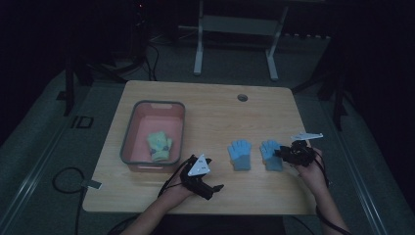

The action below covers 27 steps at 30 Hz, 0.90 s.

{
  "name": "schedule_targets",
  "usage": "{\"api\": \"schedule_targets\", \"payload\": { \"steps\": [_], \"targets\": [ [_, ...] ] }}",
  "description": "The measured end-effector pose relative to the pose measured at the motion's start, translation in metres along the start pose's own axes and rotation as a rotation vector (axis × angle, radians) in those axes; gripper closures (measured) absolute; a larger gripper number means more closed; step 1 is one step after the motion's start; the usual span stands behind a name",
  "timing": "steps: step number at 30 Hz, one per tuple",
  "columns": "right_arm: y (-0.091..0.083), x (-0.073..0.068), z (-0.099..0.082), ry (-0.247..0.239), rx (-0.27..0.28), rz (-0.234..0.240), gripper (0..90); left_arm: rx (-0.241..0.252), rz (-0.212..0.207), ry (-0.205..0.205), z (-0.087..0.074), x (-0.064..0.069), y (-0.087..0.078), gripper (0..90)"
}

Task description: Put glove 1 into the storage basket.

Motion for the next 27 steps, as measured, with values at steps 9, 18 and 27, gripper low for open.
{"api": "schedule_targets", "payload": {
  "steps": [9,18,27],
  "targets": [
    [0.016,0.003,-0.003,-0.041,-0.047,-0.009,61.8,-0.013,0.004,-0.011,-0.003,0.0,-0.001,1.3],
    [0.026,0.001,-0.011,-0.041,-0.054,-0.045,72.1,-0.016,0.009,0.007,-0.003,0.001,-0.001,1.2],
    [0.027,-0.004,-0.009,0.008,-0.061,-0.07,85.1,-0.017,0.01,0.003,-0.003,-0.001,-0.001,1.2]
  ]
}}
Point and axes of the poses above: each handheld gripper's, and its own axes: y roughly forward along the jaws, z roughly out of its top, x roughly to its right, the point moved 7 cm from there along y, roughly forward along the jaws, and after that the axes turned 12 degrees about z, right-handed, at the moved point
